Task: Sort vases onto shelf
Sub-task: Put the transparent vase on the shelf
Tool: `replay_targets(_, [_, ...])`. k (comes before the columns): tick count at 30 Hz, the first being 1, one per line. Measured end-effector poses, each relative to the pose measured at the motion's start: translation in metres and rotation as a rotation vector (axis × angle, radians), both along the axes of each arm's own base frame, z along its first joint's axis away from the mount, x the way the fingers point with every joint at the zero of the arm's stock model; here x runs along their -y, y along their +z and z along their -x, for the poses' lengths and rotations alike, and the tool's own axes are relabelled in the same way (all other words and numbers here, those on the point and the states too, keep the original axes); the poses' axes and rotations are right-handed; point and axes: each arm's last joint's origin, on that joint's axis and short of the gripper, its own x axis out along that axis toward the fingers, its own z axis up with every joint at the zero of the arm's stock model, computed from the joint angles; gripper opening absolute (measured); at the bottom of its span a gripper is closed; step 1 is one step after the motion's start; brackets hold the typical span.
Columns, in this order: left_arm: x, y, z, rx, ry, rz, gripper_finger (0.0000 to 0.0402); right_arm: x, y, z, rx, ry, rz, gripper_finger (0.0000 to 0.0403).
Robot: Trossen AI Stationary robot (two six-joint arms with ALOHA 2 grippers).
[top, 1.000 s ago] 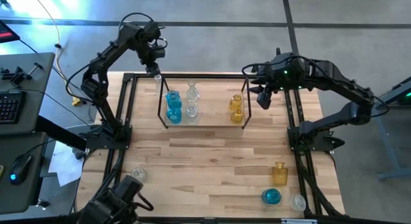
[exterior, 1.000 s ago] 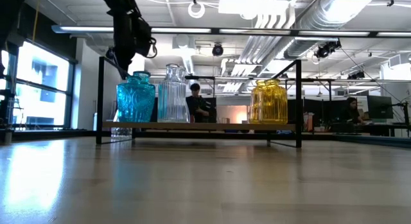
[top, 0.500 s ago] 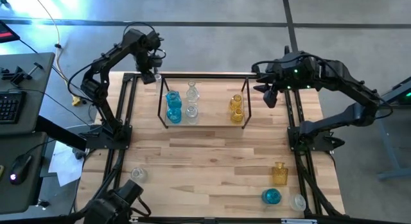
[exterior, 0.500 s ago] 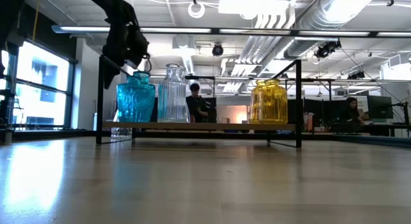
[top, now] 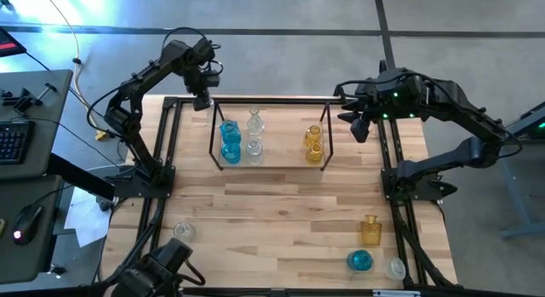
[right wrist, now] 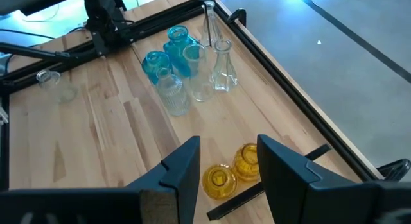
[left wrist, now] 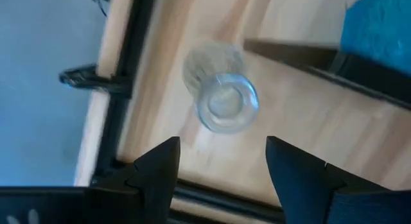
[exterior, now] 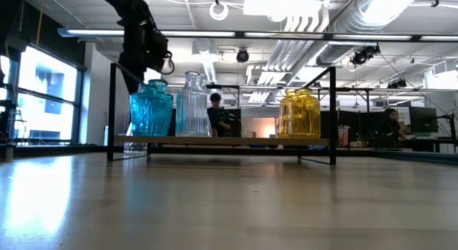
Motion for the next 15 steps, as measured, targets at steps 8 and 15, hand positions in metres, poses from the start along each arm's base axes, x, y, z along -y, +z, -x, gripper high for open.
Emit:
replay_targets(8, [-0.002,-0.004,-0.001,0.018,0.015,-0.012,0.0221,0.0,0.0,0.0,0.0,-0.003,0.002,0.0136])
replay_targets(15, [-0.004,-0.015,-0.009,0.085,0.01,-0.028,0.0221,0.0,0.0,0.0,0.002,-0.008,-0.004,0.0136])
